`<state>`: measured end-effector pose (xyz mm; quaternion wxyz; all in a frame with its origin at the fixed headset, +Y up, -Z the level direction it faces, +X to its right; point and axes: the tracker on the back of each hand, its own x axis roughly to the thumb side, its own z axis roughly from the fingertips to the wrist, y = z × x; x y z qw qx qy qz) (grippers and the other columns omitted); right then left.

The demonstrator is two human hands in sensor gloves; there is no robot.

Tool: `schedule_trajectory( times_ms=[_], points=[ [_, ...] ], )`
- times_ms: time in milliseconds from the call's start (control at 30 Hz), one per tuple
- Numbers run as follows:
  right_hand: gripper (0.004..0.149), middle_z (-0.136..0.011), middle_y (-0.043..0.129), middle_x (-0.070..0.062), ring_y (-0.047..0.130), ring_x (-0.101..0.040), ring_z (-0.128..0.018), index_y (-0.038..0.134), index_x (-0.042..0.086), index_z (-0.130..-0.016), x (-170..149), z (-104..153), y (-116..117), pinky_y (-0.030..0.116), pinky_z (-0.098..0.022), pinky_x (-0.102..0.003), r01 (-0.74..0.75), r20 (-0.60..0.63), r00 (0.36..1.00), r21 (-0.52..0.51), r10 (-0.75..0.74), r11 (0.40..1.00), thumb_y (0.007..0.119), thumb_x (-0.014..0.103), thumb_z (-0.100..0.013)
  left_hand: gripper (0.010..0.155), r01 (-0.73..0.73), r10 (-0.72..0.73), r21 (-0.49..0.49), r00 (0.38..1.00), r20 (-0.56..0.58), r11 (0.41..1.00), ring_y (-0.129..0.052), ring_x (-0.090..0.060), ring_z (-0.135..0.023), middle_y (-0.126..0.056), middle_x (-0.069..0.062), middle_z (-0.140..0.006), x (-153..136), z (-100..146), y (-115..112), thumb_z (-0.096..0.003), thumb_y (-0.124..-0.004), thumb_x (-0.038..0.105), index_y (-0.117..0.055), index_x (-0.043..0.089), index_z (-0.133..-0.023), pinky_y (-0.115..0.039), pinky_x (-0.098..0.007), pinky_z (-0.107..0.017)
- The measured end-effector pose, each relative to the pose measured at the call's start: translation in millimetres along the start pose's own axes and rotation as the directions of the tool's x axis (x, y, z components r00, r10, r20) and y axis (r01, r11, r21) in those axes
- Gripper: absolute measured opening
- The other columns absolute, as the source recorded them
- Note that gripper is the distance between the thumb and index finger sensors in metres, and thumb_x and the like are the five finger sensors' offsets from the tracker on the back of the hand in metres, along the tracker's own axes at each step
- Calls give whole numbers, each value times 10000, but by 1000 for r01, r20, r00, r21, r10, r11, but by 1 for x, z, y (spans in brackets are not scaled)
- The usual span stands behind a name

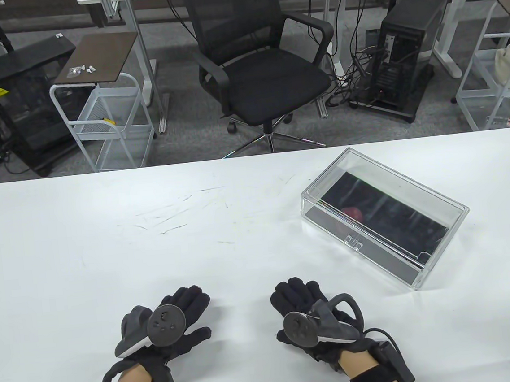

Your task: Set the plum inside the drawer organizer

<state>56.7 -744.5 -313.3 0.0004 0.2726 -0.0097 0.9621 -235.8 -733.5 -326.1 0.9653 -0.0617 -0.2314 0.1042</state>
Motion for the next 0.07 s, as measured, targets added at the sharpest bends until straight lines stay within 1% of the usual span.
schedule_trajectory(
  times_ms=[67],
  points=[
    [775,-1140,464,-62,440,-375,-1043,421,251,-1033,0,0,0,453,-730,-543,1,-1,1000,1,-1,1000,666,591,-382,740,2,-2,1,1000,2,1000,-547,-310,-1124,-527,-17,-1232,0,0,0,-433,-727,589,-577,282,-1089,-457,-501,-826]
  ],
)
